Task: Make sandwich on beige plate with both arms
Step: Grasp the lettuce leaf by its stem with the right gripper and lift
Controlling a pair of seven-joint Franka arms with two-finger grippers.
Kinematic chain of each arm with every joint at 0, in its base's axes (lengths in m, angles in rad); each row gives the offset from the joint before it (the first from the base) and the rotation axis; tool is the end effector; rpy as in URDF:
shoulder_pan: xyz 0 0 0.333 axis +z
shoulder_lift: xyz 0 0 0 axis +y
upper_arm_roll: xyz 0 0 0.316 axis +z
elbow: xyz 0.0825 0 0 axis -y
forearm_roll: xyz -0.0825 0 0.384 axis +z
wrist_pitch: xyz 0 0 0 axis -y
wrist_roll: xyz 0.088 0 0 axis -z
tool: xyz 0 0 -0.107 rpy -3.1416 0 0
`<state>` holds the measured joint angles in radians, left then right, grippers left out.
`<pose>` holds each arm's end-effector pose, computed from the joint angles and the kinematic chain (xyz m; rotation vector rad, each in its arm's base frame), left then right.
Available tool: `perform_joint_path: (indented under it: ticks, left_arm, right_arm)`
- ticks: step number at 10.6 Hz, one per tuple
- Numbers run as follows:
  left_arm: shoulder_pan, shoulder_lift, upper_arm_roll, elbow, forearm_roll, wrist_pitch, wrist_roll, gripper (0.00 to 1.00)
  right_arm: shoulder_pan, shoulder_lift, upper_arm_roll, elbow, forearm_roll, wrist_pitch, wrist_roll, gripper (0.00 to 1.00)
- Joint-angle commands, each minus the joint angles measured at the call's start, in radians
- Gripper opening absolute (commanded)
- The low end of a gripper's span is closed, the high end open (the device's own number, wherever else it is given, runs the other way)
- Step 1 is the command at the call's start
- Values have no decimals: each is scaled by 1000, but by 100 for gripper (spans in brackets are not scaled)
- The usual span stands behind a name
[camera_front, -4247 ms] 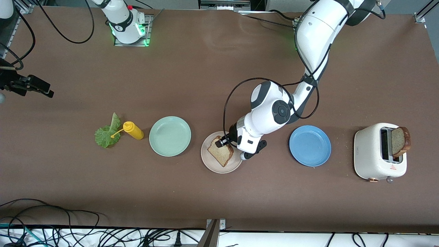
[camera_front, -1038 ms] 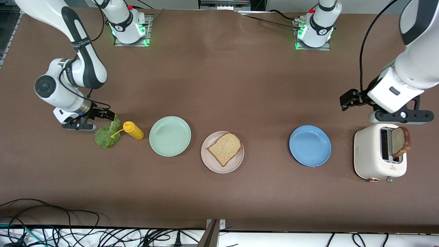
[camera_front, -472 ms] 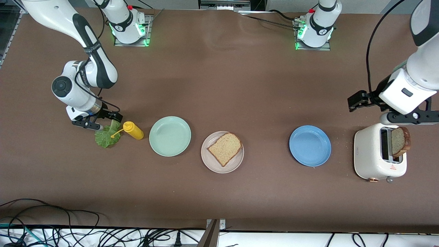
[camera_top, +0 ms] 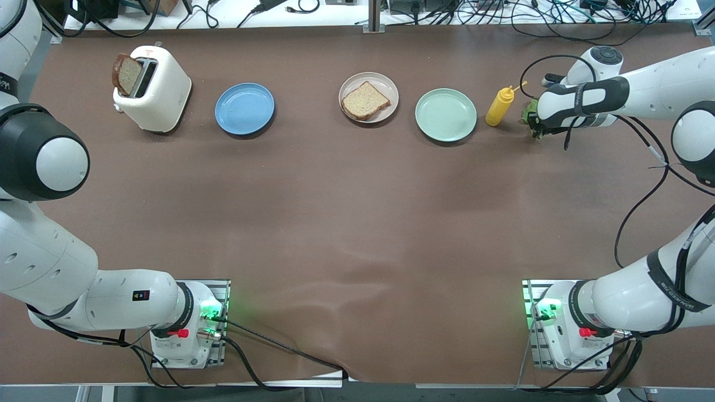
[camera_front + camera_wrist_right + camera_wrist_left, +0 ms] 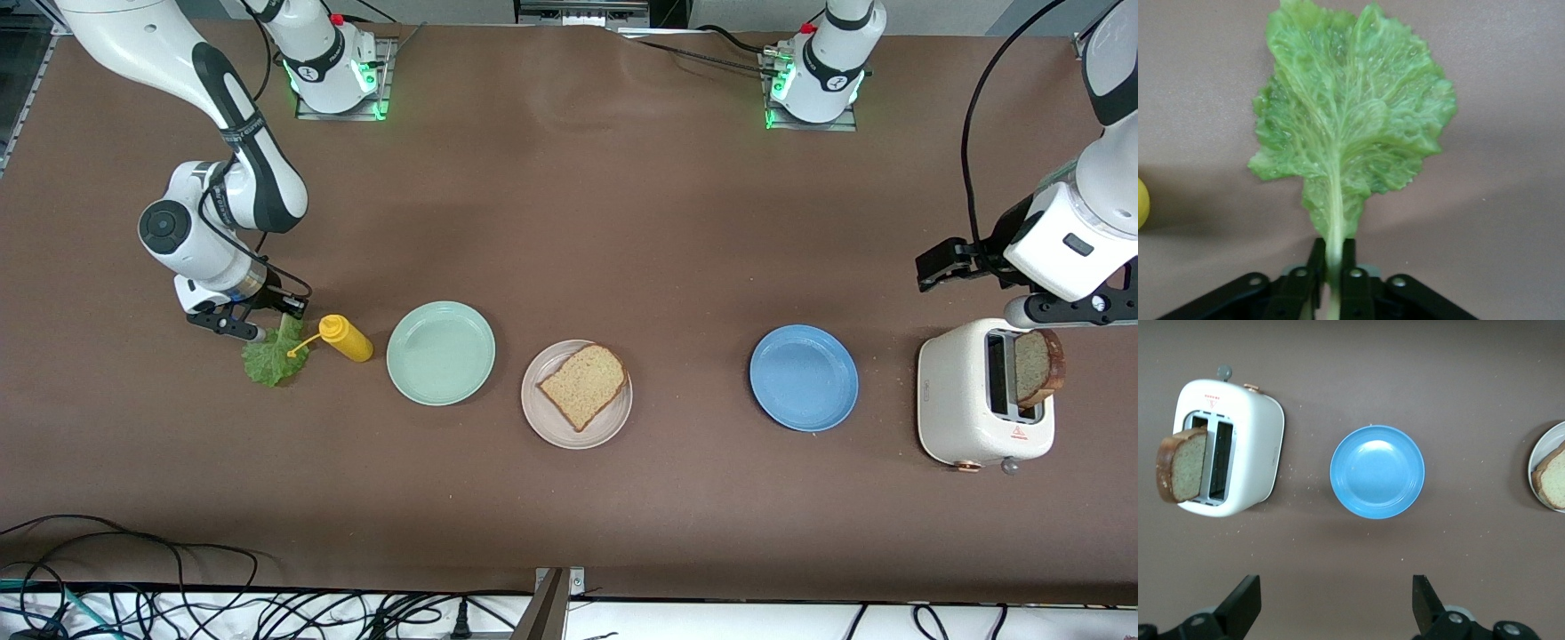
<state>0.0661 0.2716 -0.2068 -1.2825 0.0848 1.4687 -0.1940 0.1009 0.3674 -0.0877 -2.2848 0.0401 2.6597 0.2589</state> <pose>0.6216 -0.0590 0.5930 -3.0957 -0.0987 0.1147 0.5328 0.0046 0.1926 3.1007 -0.4293 0.0172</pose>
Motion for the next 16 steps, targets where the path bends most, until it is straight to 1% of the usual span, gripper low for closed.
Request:
perform_joint_path:
  ticks: [1, 3, 4, 6, 9, 10, 12, 13, 15, 16]
  left_arm:
    - [27, -15, -11, 2, -23, -44, 16, 100]
    - [27, -25, -13, 0, -25, -70, 21, 100]
    - [29, -26, -11, 0, -23, -70, 22, 100]
    - [27, -28, -14, 2, -22, -70, 22, 100]
    - [26, -28, -19, 0, -25, -67, 24, 100]
    - [27, -29, -19, 0, -25, -67, 30, 100]
    - [40, -49, -11, -14, -42, -65, 134, 100]
    - [52, -49, -11, -12, -46, -65, 142, 100]
    - [58, -52, -14, -15, -56, -65, 142, 100]
    - [60, -60, -16, -21, -56, -65, 142, 100]
  right_arm:
    - [6, -33, 0, 13, 11, -17, 2, 0]
    - [6, -61, 0, 50, 11, -104, 2, 0]
    - [6, -76, 0, 88, 11, -182, 5, 0]
    - [6, -93, -3, 204, 11, -381, 6, 0]
    - [6, -101, -4, 361, 7, -602, 11, 0]
    - [6, -101, -4, 408, 7, -659, 13, 0]
    - [6, -102, 3, 473, 7, -725, 31, 0]
    - [9, -108, 12, 516, 7, -783, 64, 0]
    - [13, -108, 74, 618, 7, -910, 159, 0]
    - [13, -108, 113, 657, 7, -946, 224, 0]
